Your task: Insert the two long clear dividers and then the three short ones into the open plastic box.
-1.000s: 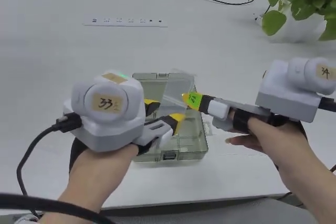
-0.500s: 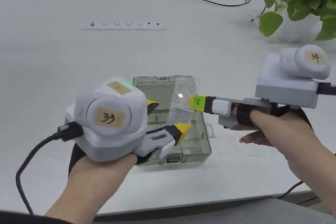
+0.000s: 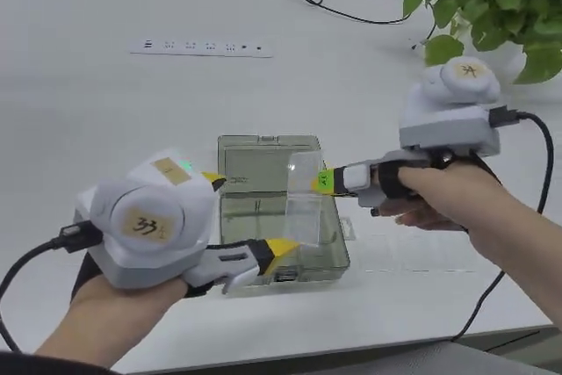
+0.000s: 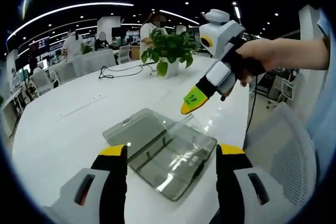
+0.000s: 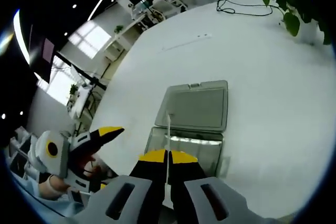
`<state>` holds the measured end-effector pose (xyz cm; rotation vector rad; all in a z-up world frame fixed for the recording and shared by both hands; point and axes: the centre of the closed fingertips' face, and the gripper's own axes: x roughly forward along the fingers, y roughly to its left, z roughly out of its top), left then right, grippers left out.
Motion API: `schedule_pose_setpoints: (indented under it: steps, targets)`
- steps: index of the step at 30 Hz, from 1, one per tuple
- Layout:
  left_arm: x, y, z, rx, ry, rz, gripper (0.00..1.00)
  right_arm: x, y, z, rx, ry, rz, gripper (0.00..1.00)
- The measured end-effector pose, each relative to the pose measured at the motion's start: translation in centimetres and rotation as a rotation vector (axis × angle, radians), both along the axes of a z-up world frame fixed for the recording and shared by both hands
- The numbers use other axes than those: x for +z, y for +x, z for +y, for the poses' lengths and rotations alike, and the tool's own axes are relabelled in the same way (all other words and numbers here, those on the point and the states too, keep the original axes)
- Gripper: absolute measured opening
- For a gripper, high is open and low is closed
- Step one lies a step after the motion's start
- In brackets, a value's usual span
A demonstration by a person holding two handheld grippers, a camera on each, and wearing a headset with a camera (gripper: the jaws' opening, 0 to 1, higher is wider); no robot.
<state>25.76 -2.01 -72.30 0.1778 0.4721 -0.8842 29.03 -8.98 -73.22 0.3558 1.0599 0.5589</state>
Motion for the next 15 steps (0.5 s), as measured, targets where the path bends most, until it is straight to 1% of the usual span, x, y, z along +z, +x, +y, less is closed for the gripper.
schedule_pose_setpoints:
  steps: [1,2,3,4,5,6,8,9,10,11,12,14,15]
  targets:
    - [-0.1,0.0,0.1,-0.001,0.0,-0.002,0.71,-0.2,0.2,-0.1,0.004,-0.014,0.014,0.02]
    - [-0.2,-0.1,0.2,-0.004,-0.003,-0.005,0.74,-0.5,0.0,-0.2,0.012,-0.022,0.056,0.02]
    - [-0.3,-0.1,0.3,-0.006,-0.003,-0.008,0.76,-0.6,0.4,-0.5,0.012,-0.036,0.052,0.02]
    - [-0.3,-0.2,0.5,-0.007,-0.004,-0.012,0.77,-0.7,0.3,-0.8,0.023,-0.063,0.074,0.02]
    - [-0.4,-0.2,0.5,-0.009,-0.002,-0.014,0.8,-0.8,0.4,-0.9,0.03,-0.073,0.086,0.02]
    - [-0.5,-0.3,0.6,-0.011,0.0,-0.016,0.82,-0.9,0.3,-1.0,0.035,-0.076,0.109,0.02]
    - [-0.7,-0.4,0.8,-0.013,0.002,-0.02,0.86,-1.2,0.1,-1.1,0.041,-0.074,0.181,0.02]
    - [-0.8,-0.4,0.8,-0.017,0.003,-0.025,0.87,-1.4,0.1,-1.3,0.042,-0.081,0.201,0.02]
    - [-0.8,-0.4,0.9,-0.02,0.003,-0.028,0.89,-1.6,0.1,-1.5,0.045,-0.094,0.211,0.02]
    - [-0.8,-0.5,0.9,-0.022,0.003,-0.031,0.91,-1.8,0.5,-1.8,0.04,-0.106,0.213,0.02]
    - [-0.9,-0.5,0.9,-0.025,0.003,-0.033,0.93,-1.8,0.6,-1.8,0.041,-0.109,0.217,0.02]
    - [-1.1,-0.4,1.0,-0.027,0.009,-0.038,0.98,-2.1,0.6,-1.7,0.042,-0.111,0.254,0.02]
    - [-1.3,-0.5,1.1,-0.033,0.018,-0.037,0.99,-2.2,0.5,-1.7,0.048,-0.123,0.272,0.02]
